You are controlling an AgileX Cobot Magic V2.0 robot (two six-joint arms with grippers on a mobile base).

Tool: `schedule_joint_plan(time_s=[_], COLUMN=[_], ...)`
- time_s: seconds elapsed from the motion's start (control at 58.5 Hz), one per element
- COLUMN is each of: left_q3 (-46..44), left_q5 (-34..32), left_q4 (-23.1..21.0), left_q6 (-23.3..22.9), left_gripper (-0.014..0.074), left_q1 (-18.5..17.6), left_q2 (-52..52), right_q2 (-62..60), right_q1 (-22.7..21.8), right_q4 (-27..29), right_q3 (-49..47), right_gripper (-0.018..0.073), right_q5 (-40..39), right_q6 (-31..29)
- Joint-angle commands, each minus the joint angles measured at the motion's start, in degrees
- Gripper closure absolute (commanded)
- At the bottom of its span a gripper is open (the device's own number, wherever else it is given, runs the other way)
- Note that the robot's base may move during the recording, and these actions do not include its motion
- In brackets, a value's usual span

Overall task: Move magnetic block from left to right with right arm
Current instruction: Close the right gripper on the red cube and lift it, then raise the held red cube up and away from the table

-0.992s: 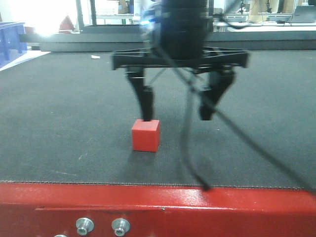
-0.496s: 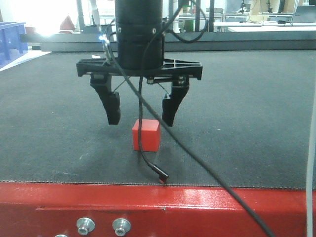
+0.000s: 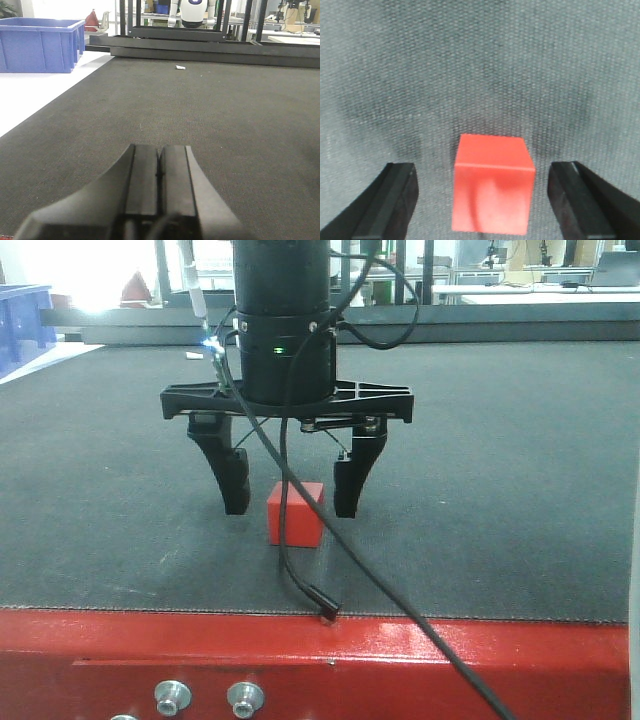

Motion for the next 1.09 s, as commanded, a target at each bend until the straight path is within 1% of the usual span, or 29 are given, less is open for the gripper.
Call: schedule_joint_plan(time_s=[0.0, 0.103, 0.222, 0.325, 0.393, 0.65, 0.769, 0.838, 0.94, 1.077], left_q3=[0.6, 0.6, 0.6, 0.6, 0.6, 0.6, 0.6, 0.6, 0.6, 0.6], left_q5=[-4.7, -4.7, -4.7, -4.7, -4.7, -4.7, -4.7, -4.7, -4.7, -4.7], left_q4=[-0.4, -0.4, -0.4, -0.4, -0.4, -0.4, -0.4, -0.4, -0.4, -0.4], left_q6=[-0.1, -0.1, -0.1, -0.1, -0.1, -0.1, -0.1, -0.1, -0.1, -0.1], left_gripper=[0.0713, 0.0713, 0.0713, 0.0713, 0.0713, 0.0713, 0.0713, 0.0713, 0.0713, 0.0713], left_q1=[-0.3, -0.3, -0.3, -0.3, -0.3, -0.3, -0.3, -0.3, -0.3, -0.3], left_q2=[-0.5, -0.5, -0.5, -0.5, -0.5, -0.5, -0.5, -0.5, -0.5, -0.5], right_q2=[-3.6, -3.6, -3.6, -3.6, -3.6, -4.4, -7.2, -9.0, -12.3, -17.0], right_q1=[-0.1, -0.1, -0.1, -0.1, -0.1, -0.1, -0.2, -0.5, -1.5, -3.4], right_q4=[-0.1, -0.1, 0.0, 0.1, 0.1, 0.0, -1.6, -3.1, -5.0, -5.5], right_q3=[-1.2, -1.2, -1.2, -1.2, -1.2, -1.2, -1.3, -1.3, -1.3, -0.5], right_gripper=[-0.0069, -0.0042, 0.0041, 0.013, 0.016, 0.0171, 0.0171, 0.0172, 0.0172, 0.0172], right_q5=[3.7, 3.8, 3.9, 4.0, 4.0, 4.2, 3.8, 3.8, 3.8, 3.2], right_q6=[-0.1, -0.1, -0.1, -0.1, -0.1, -0.1, -0.6, -2.5, -8.8, -20.5])
